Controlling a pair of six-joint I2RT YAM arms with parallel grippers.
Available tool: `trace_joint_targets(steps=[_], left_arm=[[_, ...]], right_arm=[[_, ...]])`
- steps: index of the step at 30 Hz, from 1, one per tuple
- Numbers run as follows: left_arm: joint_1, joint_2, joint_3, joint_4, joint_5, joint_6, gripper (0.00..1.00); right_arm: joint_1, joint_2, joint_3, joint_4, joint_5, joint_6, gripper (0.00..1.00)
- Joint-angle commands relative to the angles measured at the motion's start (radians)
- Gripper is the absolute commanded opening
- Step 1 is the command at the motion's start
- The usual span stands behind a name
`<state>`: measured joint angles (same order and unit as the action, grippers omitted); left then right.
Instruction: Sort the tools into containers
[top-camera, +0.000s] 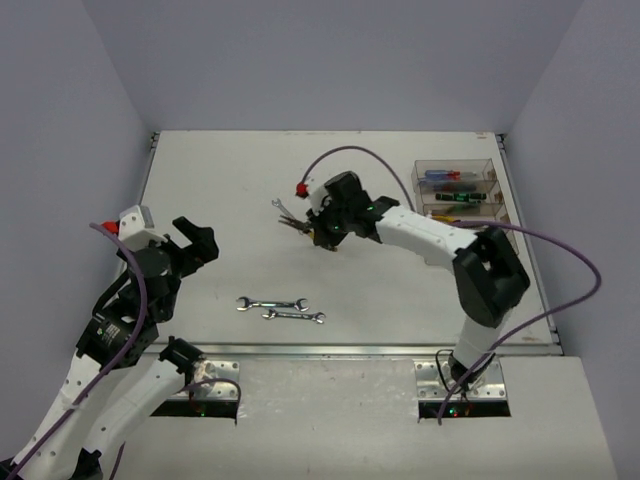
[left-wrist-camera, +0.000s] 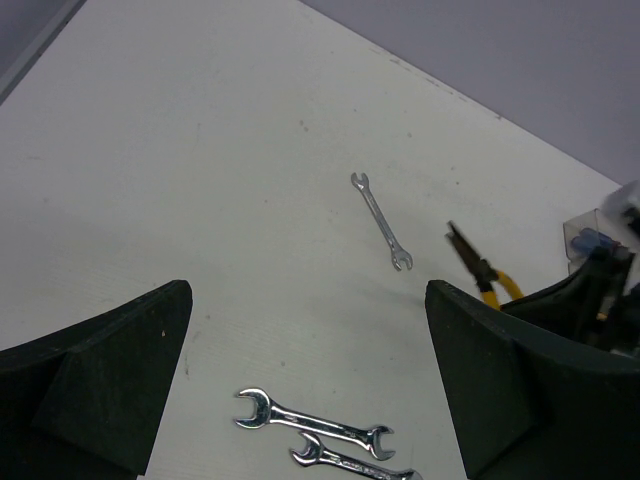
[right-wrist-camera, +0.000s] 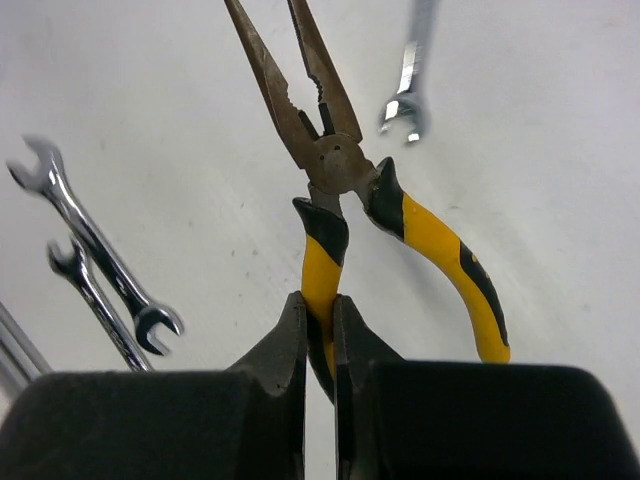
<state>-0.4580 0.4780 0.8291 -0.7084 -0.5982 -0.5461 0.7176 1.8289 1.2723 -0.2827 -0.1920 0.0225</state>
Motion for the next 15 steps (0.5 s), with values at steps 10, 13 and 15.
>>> trace_joint_targets(steps=[10, 13, 15], left_arm=[[0.01, -0.027, 0.005, 0.032, 0.004, 0.016, 1.0], [0.01, -0.021, 0.005, 0.032, 0.008, 0.018, 1.0], [0.01, -0.018, 0.005, 0.032, 0.009, 0.018, 1.0]], right_arm=[[-0.723, -0.507, -0.396, 0.367, -0.048, 0.9, 0.0], [-0.814, -0.533, -0.519, 0.563, 0.052, 1.128, 0.0], [-0.816, -0.522, -0.567, 0.655, 0.118, 1.202, 0.0]])
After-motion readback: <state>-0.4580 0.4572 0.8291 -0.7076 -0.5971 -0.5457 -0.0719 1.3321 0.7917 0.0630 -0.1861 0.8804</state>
